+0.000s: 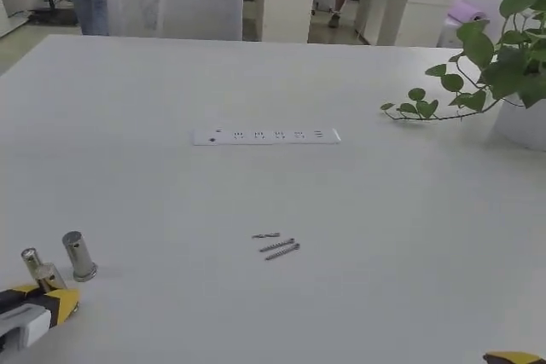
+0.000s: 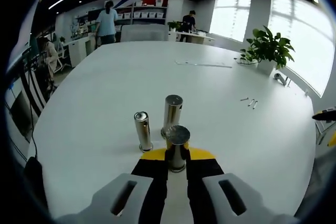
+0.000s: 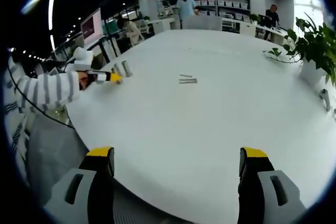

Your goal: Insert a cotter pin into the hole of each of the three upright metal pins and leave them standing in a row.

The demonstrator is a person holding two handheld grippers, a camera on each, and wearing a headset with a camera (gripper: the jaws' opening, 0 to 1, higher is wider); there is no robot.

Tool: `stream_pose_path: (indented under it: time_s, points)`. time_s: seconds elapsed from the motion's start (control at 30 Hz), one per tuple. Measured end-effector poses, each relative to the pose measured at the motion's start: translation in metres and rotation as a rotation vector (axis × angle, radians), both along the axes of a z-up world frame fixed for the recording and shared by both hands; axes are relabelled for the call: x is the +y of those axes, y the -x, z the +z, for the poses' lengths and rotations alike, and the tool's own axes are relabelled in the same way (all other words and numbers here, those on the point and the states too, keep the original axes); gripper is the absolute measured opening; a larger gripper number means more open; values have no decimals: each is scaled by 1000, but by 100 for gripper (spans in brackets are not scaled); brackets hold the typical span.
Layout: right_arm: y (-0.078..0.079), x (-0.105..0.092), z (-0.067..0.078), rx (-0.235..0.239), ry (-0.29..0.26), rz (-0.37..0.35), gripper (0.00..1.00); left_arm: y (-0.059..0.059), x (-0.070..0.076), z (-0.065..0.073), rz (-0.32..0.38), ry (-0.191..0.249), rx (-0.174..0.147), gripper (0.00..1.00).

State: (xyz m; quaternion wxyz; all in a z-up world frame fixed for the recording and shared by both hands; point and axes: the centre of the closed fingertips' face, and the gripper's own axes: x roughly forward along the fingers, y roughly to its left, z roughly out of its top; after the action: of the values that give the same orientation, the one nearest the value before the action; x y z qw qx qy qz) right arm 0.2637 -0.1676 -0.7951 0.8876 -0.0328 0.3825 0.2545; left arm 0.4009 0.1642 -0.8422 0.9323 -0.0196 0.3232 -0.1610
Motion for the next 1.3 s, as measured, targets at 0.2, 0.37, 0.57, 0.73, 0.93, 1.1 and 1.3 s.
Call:
stream_pose_path:
  time_s: [0.2,0.37,0.57,0.73,0.93,1.1,1.3]
  points:
    - [1,7,-3,5,-7,22,100,12,-6,2,-13,-31,5,10]
    - [0,11,-3,-4,-15,33,100,22,-10,2,-27,-46,12,11]
    - [-1,11,1,-27,-26,36,100,33,-15,7,-7,-37,27,11]
    - [1,10,1,-35,-35,34,100,43,-24,13,-14,-42,17,11]
    - [5,13,1,-41,-36,59,100,56,-34,13,-28,-55,28,11]
    - [6,15,1,-42,-44,73,100,62,-36,11,-30,-90,28,11]
    - [7,19,0,-38,-49,99,100,67,-47,13,-24,-72,27,11]
